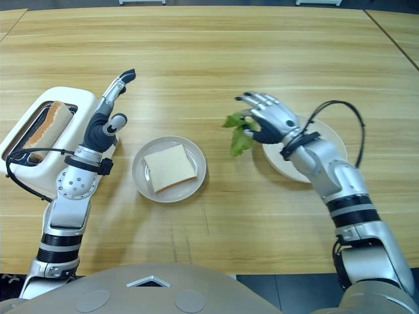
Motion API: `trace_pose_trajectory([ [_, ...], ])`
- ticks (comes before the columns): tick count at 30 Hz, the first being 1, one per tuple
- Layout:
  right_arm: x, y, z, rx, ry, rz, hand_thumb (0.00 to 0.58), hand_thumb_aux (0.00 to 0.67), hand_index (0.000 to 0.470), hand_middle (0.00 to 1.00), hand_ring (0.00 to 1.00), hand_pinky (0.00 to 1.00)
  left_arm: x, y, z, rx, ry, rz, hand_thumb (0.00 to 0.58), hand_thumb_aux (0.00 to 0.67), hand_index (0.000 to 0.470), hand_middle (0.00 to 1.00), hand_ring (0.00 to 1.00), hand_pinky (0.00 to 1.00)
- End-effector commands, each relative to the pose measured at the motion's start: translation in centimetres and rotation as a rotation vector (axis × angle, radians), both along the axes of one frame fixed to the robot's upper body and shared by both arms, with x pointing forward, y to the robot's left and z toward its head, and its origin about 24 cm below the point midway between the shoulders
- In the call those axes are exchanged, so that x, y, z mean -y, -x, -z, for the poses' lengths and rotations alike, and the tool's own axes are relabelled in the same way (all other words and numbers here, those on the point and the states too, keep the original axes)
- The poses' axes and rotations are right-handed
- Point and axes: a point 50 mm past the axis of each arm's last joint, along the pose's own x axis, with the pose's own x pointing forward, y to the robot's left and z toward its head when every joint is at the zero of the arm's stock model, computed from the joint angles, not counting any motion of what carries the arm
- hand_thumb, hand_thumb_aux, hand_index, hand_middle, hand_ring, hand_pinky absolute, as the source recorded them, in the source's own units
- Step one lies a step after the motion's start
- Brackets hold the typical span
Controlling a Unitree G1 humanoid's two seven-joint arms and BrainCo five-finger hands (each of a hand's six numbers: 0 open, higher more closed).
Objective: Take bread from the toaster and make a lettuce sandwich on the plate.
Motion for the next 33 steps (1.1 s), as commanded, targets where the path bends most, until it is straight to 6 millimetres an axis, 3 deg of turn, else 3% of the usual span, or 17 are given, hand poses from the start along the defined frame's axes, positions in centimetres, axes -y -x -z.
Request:
trace_pose_trajectory([
  [1,-5.2,0.1,1.2,-0.035,-0.02,-0.159,0.58,0.67,0.47,0.0,0.0,0.0,-0.6,-0.5,0.2,-0.011,0.018,-0.044,0.0,0.0,0.0,0.0,0.0,0.0],
  [4,-7.6,0.2,1.6,-0.043,-0.043,-0.227,0.58,0.67,0.47,0.0,0.0,0.0,-0.5,-0.5,0.3,-0.014,0.026,-0.047,0.0,0.0,0.0,0.0,0.0,0.0],
  [10,-9.4,0.3,2.7,-0.086,-0.04,-0.283,0.58,0.67,0.47,0.0,0.0,0.0,-0.3,-0.4,0.5,-0.018,0.028,-0.042,0.0,0.0,0.0,0.0,0.0,0.0],
  [19,-9.8,0.9,3.8,-0.186,0.035,-0.35,0.58,0.67,0.47,0.0,0.0,0.0,-0.2,-0.5,0.8,-0.031,0.027,-0.034,0.0,0.0,0.0,0.0,0.0,0.0],
  [31,-9.5,1.1,3.0,-0.229,0.063,-0.379,0.58,0.67,0.47,0.0,0.0,0.0,-0.2,-0.6,1.1,-0.041,0.032,-0.038,0.0,0.0,0.0,0.0,0.0,0.0],
  [32,-9.5,1.2,3.2,-0.242,0.072,-0.383,0.524,0.462,0.324,0.0,0.0,0.0,-0.2,-0.6,1.1,-0.041,0.032,-0.039,0.0,0.0,0.0,0.0,0.0,0.0],
  [33,-9.5,1.3,3.3,-0.25,0.075,-0.386,0.445,0.347,0.243,0.0,0.0,0.0,-0.3,-0.7,1.1,-0.042,0.032,-0.039,0.0,0.0,0.0,0.0,0.0,0.0],
])
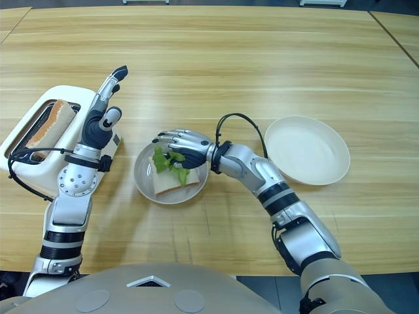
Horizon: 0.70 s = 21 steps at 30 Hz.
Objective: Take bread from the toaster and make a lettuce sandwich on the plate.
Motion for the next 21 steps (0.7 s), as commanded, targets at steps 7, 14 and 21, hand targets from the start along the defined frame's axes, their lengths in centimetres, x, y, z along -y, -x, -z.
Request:
trace_pose_trajectory([
  [7,0.2,0.4,0.5,-0.063,0.031,-0.012,0.014,0.008,0.006,0.0,0.0,0.0,-0.1,-0.1,0.5,-0.017,0.001,-0.008,0.0,0.0,0.0,0.0,0.0,0.0],
  [14,0.2,0.5,-0.4,-0.043,-0.022,-0.008,0.0,0.0,0.0,0.0,0.0,0.0,0.2,1.0,-1.8,0.088,-0.017,0.001,0.0,0.0,0.0,0.0,0.0,0.0],
  [21,1.9,0.7,-2.5,0.034,-0.185,0.087,0.0,0.0,0.0,0.0,0.0,0.0,-3.4,5.2,-9.9,0.28,-0.373,-0.118,0.0,0.0,0.0,0.0,0.0,0.0],
])
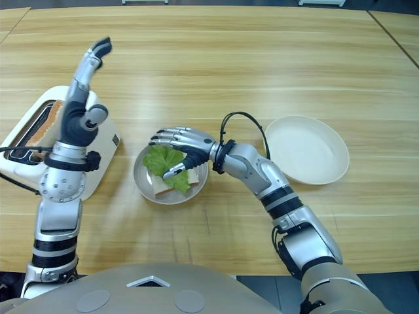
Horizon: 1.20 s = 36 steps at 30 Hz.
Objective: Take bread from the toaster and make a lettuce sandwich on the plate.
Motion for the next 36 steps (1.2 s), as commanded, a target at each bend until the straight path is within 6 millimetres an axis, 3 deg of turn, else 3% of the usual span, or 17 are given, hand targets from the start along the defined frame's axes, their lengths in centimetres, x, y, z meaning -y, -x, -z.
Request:
trace_pose_trajectory([
  [1,1.4,0.2,-0.2,-0.001,-0.031,0.065,0.0,0.0,0.0,0.0,0.0,0.0,-2.8,1.3,-2.6,-0.053,-0.216,-0.1,0.0,0.0,0.0,0.0,0.0,0.0],
  [5,1.7,0.2,-0.1,0.0,-0.041,0.094,0.0,0.0,0.0,0.0,0.0,0.0,-7.8,1.9,-2.5,-0.192,-0.442,-0.375,0.0,0.0,0.0,0.0,0.0,0.0],
  [10,1.8,0.2,0.1,0.0,-0.034,0.106,0.0,0.0,0.0,0.0,0.0,0.0,-11.2,2.5,0.3,-0.407,-0.602,-0.537,0.0,0.0,0.0,0.0,0.0,0.0],
  [18,2.0,-0.1,0.5,0.003,-0.015,0.119,0.0,0.0,0.0,0.0,0.0,0.0,-11.7,2.5,2.6,-0.557,-0.677,-0.545,0.0,0.0,0.0,0.0,0.0,0.0],
  [27,1.7,-0.2,0.7,0.007,-0.014,0.123,0.0,0.0,0.0,0.0,0.0,0.0,-11.4,2.2,3.4,-0.611,-0.715,-0.509,0.0,0.0,0.0,0.0,0.0,0.0],
  [28,1.7,-0.2,0.7,0.007,-0.013,0.123,0.0,0.0,0.0,0.0,0.0,0.0,-11.4,2.2,3.4,-0.614,-0.721,-0.508,0.316,0.218,0.153,0.0,0.0,0.0],
  [29,1.7,-0.2,0.8,0.007,-0.008,0.125,0.0,0.0,0.0,0.0,0.0,0.0,-11.3,2.2,3.5,-0.615,-0.726,-0.504,0.462,0.368,0.258,0.0,0.0,0.0],
  [30,1.7,-0.2,0.9,0.011,0.002,0.127,0.0,0.0,0.0,0.0,0.0,0.0,-11.3,2.2,3.5,-0.616,-0.729,-0.499,0.551,0.52,0.365,0.0,0.0,0.0],
  [31,1.8,-0.2,0.9,0.015,0.008,0.13,0.0,0.0,0.0,0.0,0.0,0.0,-11.2,2.1,3.6,-0.619,-0.734,-0.491,0.58,0.67,0.47,0.0,0.0,0.0],
  [36,1.7,-0.2,1.0,0.02,0.006,0.134,0.0,0.0,0.0,0.0,0.0,0.0,-10.9,2.1,4.2,-0.648,-0.722,-0.436,0.58,0.67,0.47,0.0,0.0,0.0],
])
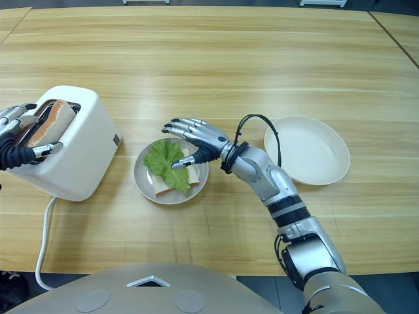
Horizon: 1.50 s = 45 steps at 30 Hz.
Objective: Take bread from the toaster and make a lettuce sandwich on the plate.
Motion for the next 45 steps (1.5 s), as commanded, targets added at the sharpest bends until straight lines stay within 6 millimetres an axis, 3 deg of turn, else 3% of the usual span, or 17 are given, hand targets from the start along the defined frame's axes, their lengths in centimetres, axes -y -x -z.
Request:
trace_pose_trajectory([
  [1,0.0,-0.1,0.0,0.006,0.009,0.004,0.0,0.0,0.0,0.0,0.0,0.0,0.0,0.1,0.8,-0.059,0.025,0.018,0.58,0.67,0.47,0.0,0.0,0.0],
  [13,0.0,-0.2,0.3,0.005,0.011,0.014,0.0,0.0,0.0,0.0,0.0,0.0,0.0,-0.2,-2.1,0.171,0.143,0.043,0.58,0.67,0.47,0.0,0.0,0.0],
  [19,0.1,-0.2,0.3,0.017,0.019,0.02,0.0,0.0,0.0,0.0,0.0,0.0,1.5,0.3,-7.5,0.544,0.22,0.132,0.58,0.67,0.47,0.0,0.0,0.0],
  [26,0.1,-0.3,0.1,0.032,0.015,0.025,0.0,0.0,0.0,0.0,0.0,0.0,2.1,1.1,-10.9,0.79,0.28,0.202,0.58,0.67,0.47,0.04,0.04,0.04],
  [29,0.5,-0.6,-0.3,0.048,0.004,0.048,0.0,0.0,0.0,0.0,0.0,0.0,3.6,-0.1,-9.6,0.648,0.597,0.327,0.58,0.67,0.47,0.02,0.02,0.02],
  [34,3.2,-1.6,-1.9,0.111,-0.009,0.157,0.0,0.0,0.0,0.0,0.0,0.0,8.4,-1.9,-4.9,0.2,0.958,0.533,0.58,0.67,0.47,0.01,0.01,0.01],
  [37,5.4,-1.4,-2.3,0.094,0.025,0.216,0.0,0.0,0.0,0.0,0.0,0.0,10.2,-2.7,-3.1,0.014,0.988,0.588,0.58,0.67,0.47,0.01,0.01,0.01],
  [42,8.9,-0.2,-0.6,-0.07,0.185,0.28,0.0,0.0,0.0,0.0,0.0,0.0,11.3,-3.9,0.3,-0.173,0.953,0.575,0.58,0.67,0.47,0.0,0.0,0.0],
  [45,10.4,-0.5,-0.5,-0.068,0.232,0.35,0.0,0.0,0.0,0.0,0.0,0.0,12.0,-4.1,2.6,-0.268,0.955,0.563,0.58,0.67,0.47,0.0,0.0,0.0],
])
